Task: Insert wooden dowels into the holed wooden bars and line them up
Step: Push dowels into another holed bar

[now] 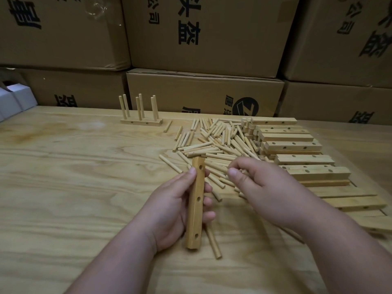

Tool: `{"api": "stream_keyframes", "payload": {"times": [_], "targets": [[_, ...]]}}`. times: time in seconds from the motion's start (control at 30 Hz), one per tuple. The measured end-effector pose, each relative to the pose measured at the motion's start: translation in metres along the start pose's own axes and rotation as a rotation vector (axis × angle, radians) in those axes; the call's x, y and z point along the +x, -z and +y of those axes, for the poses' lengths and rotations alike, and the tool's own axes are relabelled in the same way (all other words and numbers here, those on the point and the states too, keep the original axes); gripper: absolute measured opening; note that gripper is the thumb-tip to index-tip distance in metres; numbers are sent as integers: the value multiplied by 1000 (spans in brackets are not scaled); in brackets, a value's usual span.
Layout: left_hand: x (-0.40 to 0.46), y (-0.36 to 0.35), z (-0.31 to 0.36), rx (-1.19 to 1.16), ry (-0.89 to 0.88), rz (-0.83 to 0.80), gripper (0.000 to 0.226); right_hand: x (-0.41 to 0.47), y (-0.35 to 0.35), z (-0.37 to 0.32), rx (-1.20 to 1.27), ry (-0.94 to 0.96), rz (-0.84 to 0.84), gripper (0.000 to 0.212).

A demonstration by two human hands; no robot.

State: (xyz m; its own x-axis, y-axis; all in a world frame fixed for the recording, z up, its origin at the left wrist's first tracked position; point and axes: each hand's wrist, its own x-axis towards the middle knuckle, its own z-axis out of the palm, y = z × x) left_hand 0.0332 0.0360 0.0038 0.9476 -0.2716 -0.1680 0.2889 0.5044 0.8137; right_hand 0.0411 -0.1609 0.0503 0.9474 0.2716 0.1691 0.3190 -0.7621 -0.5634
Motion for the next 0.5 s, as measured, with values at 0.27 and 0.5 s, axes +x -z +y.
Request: {"api": "stream_keyframes", "payload": {"times": [0.27, 0.5], "targets": [[0, 0, -1, 5, -4, 21, 35, -2, 8, -9, -122, -41, 46, 27], [-2, 0, 0, 38, -5, -1, 28, -5, 13, -16, -199, -33, 73, 31]]}}
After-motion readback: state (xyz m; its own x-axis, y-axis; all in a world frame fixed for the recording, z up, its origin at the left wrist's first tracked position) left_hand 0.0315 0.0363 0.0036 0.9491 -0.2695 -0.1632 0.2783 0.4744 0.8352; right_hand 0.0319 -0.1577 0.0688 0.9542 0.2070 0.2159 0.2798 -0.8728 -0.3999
